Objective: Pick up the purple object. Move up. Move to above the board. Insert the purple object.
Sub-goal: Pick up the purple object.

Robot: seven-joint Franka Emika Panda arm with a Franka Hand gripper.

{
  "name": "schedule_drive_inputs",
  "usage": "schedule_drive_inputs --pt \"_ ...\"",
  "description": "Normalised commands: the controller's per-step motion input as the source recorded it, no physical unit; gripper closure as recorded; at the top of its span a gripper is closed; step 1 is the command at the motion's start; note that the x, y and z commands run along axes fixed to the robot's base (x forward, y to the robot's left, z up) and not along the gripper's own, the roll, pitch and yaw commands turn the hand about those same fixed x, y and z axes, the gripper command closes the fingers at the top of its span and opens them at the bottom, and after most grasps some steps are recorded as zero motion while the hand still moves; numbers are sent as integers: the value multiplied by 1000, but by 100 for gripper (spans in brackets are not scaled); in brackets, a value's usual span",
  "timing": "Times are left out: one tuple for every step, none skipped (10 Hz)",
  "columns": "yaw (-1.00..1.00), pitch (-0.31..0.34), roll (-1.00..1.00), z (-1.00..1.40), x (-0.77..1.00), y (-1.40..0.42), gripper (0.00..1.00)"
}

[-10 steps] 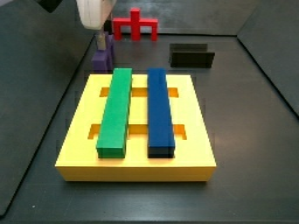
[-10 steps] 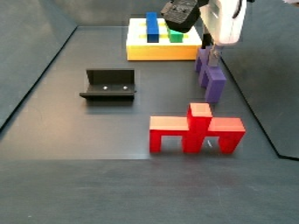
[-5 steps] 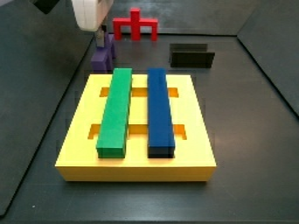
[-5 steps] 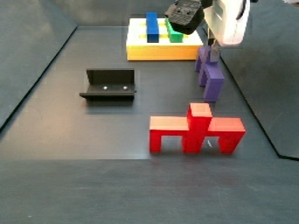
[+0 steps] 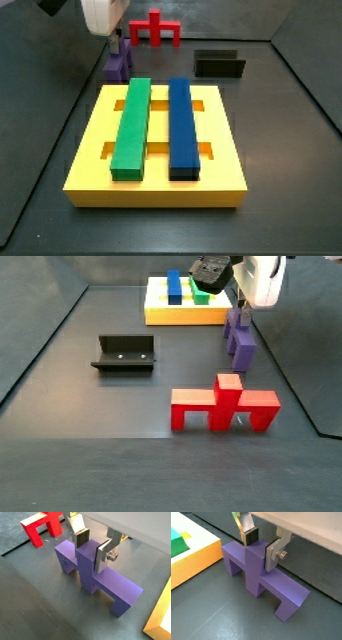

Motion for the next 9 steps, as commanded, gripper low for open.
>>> schedule_drive_inputs --pt "0 0 0 0 0 0 100" --pt "0 0 0 0 0 0 100" --pt "0 0 0 0 0 0 100" --pt "0 0 0 0 0 0 100" --pt "0 0 0 0 0 0 100" --pt "0 0 0 0 0 0 100" --pt "0 0 0 0 0 0 100" --pt "0 0 0 0 0 0 100" --pt "0 0 0 0 0 0 100"
